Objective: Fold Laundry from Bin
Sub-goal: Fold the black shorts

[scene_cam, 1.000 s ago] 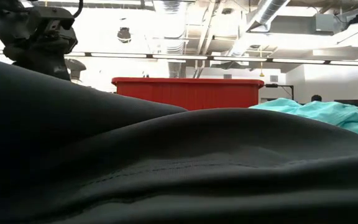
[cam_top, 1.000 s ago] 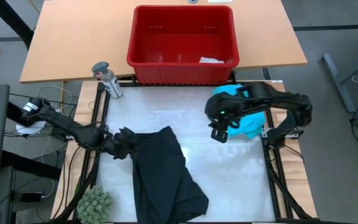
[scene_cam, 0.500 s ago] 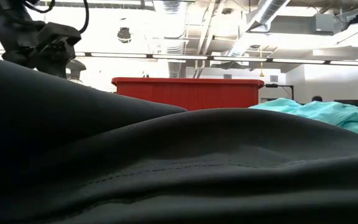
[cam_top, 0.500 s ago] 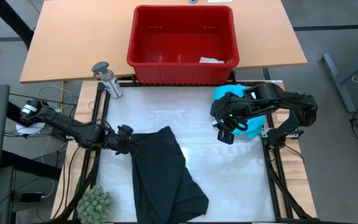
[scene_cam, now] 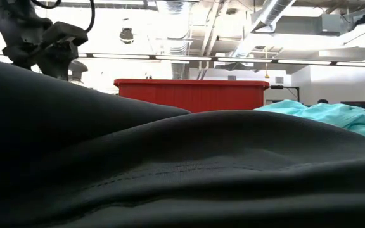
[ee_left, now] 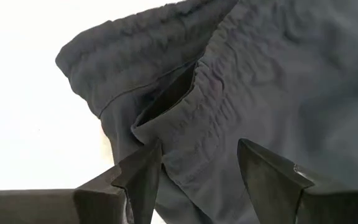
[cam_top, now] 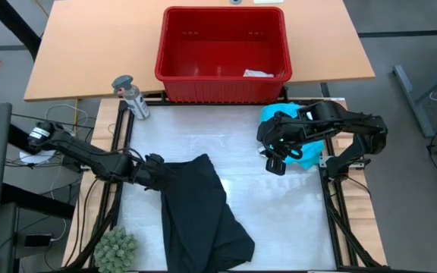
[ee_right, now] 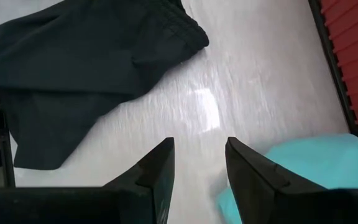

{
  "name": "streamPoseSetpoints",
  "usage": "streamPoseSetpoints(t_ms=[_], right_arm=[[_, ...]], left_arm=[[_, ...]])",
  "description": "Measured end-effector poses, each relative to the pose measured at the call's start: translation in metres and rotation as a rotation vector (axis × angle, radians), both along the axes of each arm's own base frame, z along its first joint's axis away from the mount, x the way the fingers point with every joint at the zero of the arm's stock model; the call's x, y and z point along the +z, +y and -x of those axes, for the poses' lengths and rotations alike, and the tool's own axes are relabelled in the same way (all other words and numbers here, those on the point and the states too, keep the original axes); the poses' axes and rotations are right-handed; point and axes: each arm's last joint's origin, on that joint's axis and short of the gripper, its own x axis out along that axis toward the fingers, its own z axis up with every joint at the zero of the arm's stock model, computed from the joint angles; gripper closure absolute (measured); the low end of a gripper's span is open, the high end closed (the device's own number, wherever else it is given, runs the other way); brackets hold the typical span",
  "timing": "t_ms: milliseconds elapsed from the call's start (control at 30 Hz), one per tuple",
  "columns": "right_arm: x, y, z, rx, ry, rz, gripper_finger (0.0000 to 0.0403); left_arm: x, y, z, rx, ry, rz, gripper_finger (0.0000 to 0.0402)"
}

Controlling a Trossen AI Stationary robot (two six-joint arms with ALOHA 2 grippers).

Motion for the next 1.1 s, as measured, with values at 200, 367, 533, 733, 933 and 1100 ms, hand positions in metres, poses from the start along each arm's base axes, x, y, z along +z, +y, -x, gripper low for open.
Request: streamPoseSetpoints(t_ms=[200,367,533,733,933,1100], right_arm=[[0.000,0.000,0.000,0.000,0.000,0.000,0.0237],[0.000,0.000,0.000,0.000,0.000,-0.001,0.0237],[0.000,0.000,0.000,0.000,0.001,-0.001,0.0237],[0.000,0.000,0.000,0.000,0.000,-0.001,0.0237],[0.000,0.002,0.000,0.001,0.000,-0.004,0.0237],[0.000,0.002,0.000,0.000,0.000,-0.005,0.0237]], left_arm=[[-0.011,-0.003,-0.009,-0.002,0.041,0.003,0.0201],[-0.008,-0.006,-0.011,-0.022,0.035,0.062,0.0201],[0.014,-0.007,-0.004,-0.009,0.057,0.039,0.0201],[0.016,-0.018,-0.004,0.007,0.052,0.094,0.0201],[0.008,-0.021,-0.008,0.077,0.064,0.049,0.0201],[-0.002,-0.024,-0.015,0.107,0.089,0.045,0.0201]])
